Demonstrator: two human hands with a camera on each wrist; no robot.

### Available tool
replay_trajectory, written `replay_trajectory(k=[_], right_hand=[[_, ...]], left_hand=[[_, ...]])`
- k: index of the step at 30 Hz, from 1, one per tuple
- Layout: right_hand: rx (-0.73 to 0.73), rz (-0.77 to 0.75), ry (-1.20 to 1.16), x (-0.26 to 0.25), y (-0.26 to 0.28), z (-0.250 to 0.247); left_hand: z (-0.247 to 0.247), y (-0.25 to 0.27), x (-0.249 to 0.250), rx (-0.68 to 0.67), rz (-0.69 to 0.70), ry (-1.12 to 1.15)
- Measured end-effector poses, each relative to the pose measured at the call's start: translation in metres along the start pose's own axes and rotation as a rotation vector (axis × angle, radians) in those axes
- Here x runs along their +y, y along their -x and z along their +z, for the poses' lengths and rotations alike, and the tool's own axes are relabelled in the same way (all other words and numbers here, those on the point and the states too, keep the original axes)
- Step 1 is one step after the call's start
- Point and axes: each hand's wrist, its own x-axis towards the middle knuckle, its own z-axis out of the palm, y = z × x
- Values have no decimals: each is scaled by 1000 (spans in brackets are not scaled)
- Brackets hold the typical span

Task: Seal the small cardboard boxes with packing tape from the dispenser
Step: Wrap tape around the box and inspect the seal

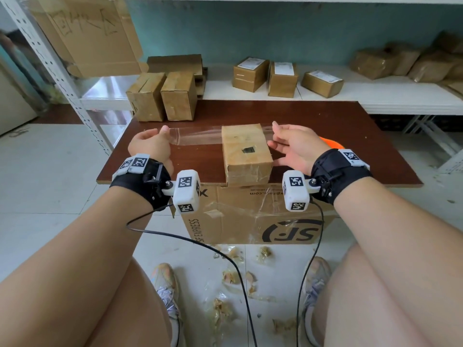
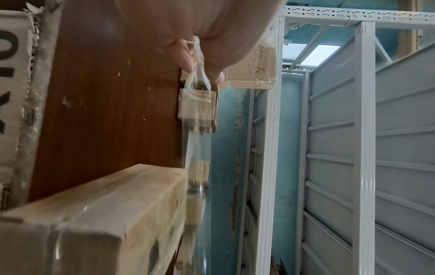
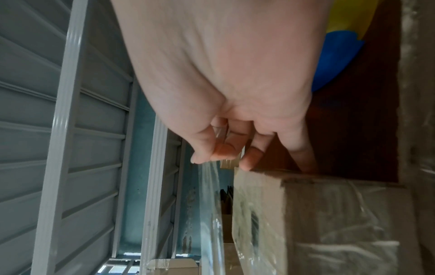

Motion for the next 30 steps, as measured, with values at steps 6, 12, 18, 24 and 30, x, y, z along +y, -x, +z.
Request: replay_trajectory(k=[6, 12, 18, 24, 30], right_hand=[[-8, 74, -145, 1, -6, 1], [133, -52, 18, -1, -4, 1], [275, -166, 38, 0, 0, -5], [283, -165, 23, 1, -6, -21], [168, -30, -69, 5, -12, -24]], left_hand=[[-5, -6, -1, -4, -49, 101], [-9, -8, -2, -24, 6, 300], [2, 2, -3, -57, 60, 303], [11, 5, -5, -98, 18, 262], [12, 2, -5, -65, -42, 268]])
